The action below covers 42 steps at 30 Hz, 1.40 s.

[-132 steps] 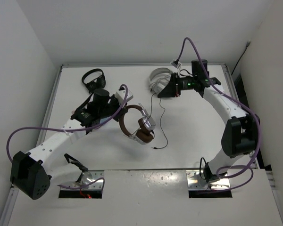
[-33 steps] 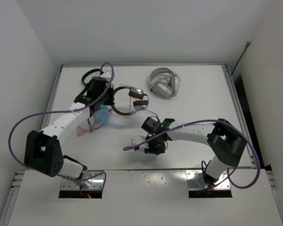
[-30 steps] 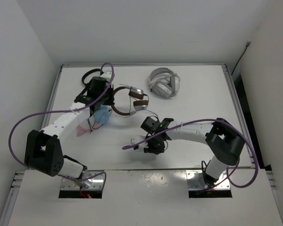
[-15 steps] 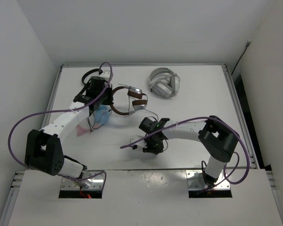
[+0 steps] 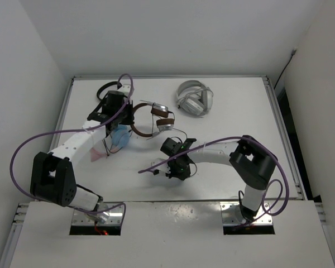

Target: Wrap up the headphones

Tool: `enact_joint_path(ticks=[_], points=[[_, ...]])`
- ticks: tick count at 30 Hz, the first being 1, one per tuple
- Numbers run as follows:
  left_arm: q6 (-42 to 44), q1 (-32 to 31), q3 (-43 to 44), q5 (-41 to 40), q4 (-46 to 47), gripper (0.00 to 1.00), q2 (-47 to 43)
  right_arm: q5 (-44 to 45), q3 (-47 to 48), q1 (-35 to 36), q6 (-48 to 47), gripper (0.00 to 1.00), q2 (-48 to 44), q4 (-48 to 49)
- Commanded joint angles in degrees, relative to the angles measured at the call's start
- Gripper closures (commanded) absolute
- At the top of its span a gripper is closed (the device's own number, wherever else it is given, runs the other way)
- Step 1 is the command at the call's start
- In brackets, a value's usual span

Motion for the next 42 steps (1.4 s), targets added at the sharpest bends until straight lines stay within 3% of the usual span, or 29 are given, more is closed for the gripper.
enact_joint_path(ticks=[1, 5, 8, 12, 19, 27, 31, 34, 42], points=[[-1.1, 0.7, 0.4, 1.6, 4.2, 1.00, -0.3, 0.5, 0.5, 0.5, 0.4, 0.98, 1.9, -0.2], [-1.2, 1.2, 0.4, 1.6, 4.2, 1.00, -0.3, 0.5, 0.5, 0.5, 0.4, 1.00, 0.7, -0.2], [-1.8, 1.8, 0.4, 1.0, 4.2, 1.00, -0.3, -2.5, 0.5, 0.0, 0.4, 1.00, -5.2, 0.6], [-4.4, 2.3, 0.4, 1.2, 4.2, 1.00, 0.2, -9.2, 1.9, -1.4, 0.4, 1.00, -14.9, 3.0], [-10.5, 2.3, 4.1, 2.8, 0.5, 1.00, 2.3, -19.8, 6.2, -4.2, 1.8, 1.00, -21.7, 8.0], [-19.0, 1.1, 9.0, -7.3, -6.5, 1.00, 5.0, -32.6, 17.5, -8.0, 22.1, 1.00, -21.2, 18.2], [-21.1, 0.0, 7.9, -11.1, -6.5, 1.00, 5.0, -33.7, 20.7, -8.6, 28.8, 1.00, -23.4, 23.7], [-22.6, 0.0, 7.2, -11.8, -6.5, 1.00, 5.0, -33.2, 20.4, -8.6, 35.1, 1.00, -26.3, 33.1], [-23.8, -1.8, 7.8, -14.2, -8.1, 1.00, 4.0, -29.9, 19.7, -5.8, 36.3, 1.00, -27.0, 35.2]])
